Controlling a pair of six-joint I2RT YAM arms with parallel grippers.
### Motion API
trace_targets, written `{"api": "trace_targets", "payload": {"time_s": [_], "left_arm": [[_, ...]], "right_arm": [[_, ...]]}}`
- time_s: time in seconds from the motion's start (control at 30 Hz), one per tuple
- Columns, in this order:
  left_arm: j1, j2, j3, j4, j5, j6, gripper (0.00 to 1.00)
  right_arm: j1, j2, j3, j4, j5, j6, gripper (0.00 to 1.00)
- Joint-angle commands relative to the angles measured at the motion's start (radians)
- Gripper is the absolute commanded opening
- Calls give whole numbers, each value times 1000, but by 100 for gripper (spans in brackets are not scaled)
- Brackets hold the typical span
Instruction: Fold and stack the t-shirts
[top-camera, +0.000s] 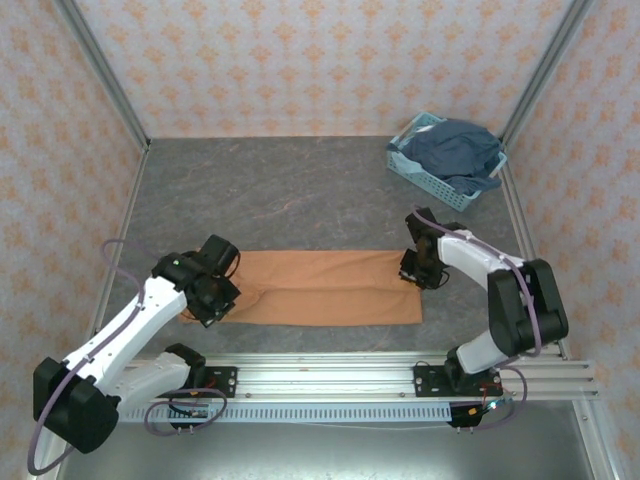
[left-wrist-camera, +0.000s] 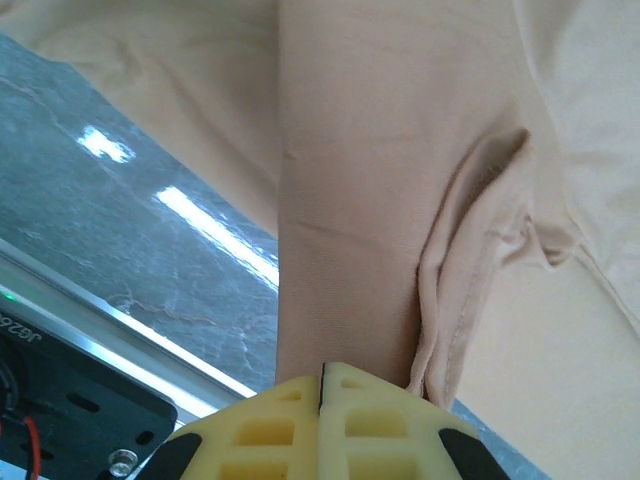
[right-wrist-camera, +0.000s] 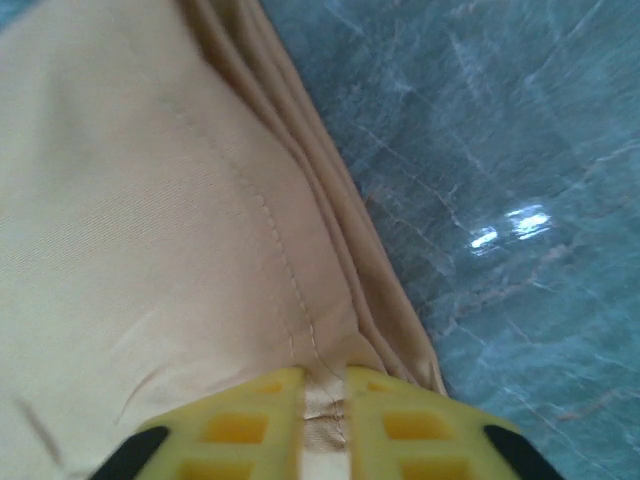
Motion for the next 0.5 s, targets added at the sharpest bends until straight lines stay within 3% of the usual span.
{"api": "trace_targets", "payload": {"time_s": [0.0,0.3,0.47], "left_arm": [[-50,26,40,18,2,-54,0],[-84,100,40,-5,-63,-20,0],[-84,119,45,-6,-87,-2,0]], "right_arm": [[8,62,-8,24,-11,-13,15],[7,55,35,-17,-4,-23,17],[8,17,46,-47,11,-34,25]]}}
